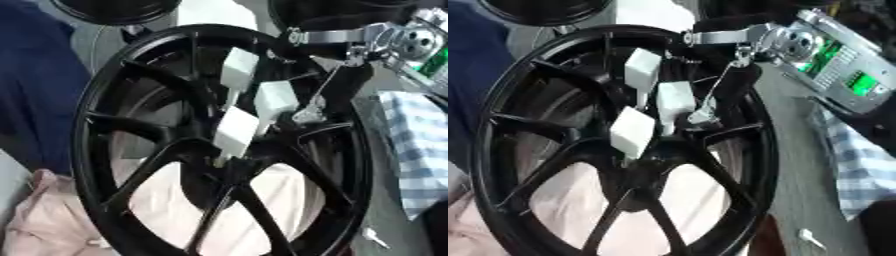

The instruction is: Pull the pin out of the wheel hub.

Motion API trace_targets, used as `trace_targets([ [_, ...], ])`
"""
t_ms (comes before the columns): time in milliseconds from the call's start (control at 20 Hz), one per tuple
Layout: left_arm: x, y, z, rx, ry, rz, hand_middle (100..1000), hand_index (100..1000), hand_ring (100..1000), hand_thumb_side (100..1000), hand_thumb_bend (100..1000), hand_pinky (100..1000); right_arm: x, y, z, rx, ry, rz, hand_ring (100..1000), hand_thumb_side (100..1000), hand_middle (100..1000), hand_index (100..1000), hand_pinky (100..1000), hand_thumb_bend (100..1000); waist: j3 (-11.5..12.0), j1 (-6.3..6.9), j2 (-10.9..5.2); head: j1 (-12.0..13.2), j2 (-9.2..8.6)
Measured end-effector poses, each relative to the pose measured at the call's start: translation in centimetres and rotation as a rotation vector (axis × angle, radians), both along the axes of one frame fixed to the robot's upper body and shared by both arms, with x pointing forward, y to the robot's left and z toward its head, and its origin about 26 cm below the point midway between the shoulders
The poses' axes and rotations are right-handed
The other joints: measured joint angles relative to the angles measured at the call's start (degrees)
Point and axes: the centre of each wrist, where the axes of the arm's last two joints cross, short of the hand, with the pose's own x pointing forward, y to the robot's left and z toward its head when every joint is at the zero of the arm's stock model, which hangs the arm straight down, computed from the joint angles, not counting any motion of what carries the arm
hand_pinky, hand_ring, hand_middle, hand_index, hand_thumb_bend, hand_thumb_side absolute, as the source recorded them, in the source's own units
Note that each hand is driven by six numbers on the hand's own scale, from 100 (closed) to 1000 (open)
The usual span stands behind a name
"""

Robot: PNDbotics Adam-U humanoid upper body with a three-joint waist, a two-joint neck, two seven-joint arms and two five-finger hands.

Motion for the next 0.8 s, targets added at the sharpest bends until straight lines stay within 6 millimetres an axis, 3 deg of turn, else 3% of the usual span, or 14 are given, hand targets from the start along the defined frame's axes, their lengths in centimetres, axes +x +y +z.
trace_targets([
  [450, -0.1, 0.1, -0.1, 0.000, 0.005, 0.002, 580, 711, 642, 819, 100, 744, -0.9, -1.2, 3.9, -0.001, -0.114, -0.007, 492, 100, 318, 509, 713, 161, -0.61, -0.02, -0.05, 0.47, 0.02],
  [800, -0.1, 0.1, -0.2, 0.000, 0.006, 0.002, 581, 711, 642, 818, 100, 745, -1.7, -4.0, 5.7, 0.071, -0.196, -0.079, 493, 100, 312, 507, 711, 152, -1.09, 0.16, -0.07, 0.80, 0.06],
])
